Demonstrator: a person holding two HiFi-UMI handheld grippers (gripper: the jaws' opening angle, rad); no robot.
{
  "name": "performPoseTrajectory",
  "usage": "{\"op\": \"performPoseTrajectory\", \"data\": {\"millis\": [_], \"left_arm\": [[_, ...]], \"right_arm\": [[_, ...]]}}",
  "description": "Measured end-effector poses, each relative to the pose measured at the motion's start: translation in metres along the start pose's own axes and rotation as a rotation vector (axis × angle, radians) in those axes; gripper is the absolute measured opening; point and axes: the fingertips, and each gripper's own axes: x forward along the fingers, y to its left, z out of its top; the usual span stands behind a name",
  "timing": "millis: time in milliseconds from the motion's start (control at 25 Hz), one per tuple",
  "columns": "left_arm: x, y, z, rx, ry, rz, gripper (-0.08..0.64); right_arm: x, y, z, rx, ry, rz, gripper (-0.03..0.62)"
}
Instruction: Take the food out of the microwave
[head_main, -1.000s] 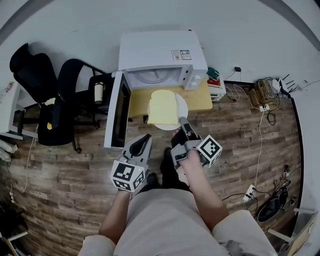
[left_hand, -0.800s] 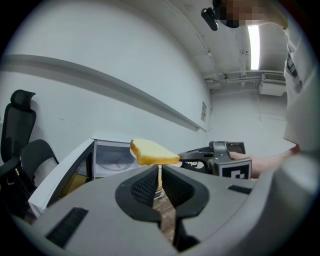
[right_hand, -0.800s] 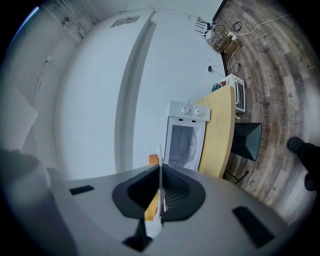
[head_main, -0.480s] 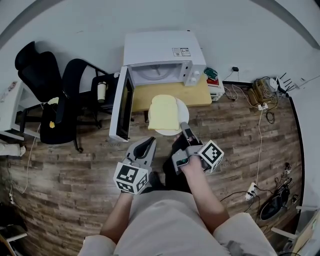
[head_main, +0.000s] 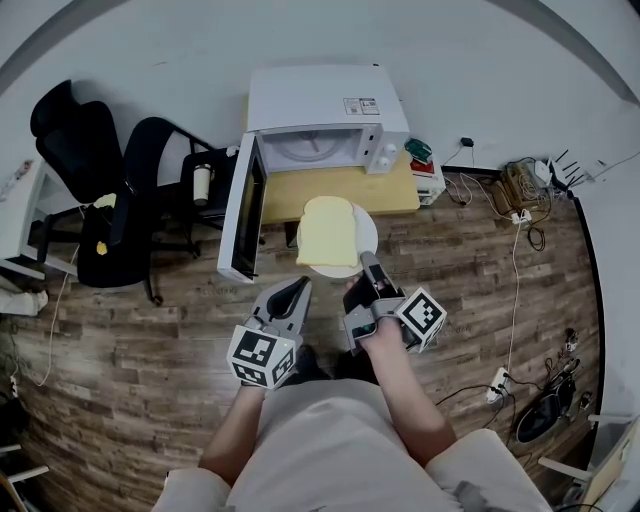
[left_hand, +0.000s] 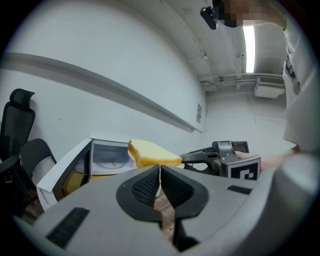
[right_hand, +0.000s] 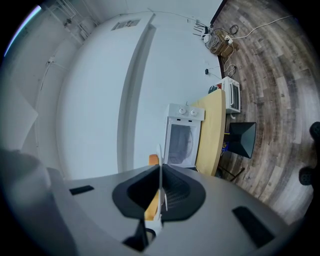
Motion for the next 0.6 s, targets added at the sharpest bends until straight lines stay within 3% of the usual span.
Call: {"op": "performPoseTrajectory", "data": {"millis": [600], "left_arm": [[0.012,-0.004,0.004,0.021,0.009,-0.004,0.008]], "right_arm": [[0.003,-0.004,0.012,-0.010,0.001,-0.030,0.011]]}}
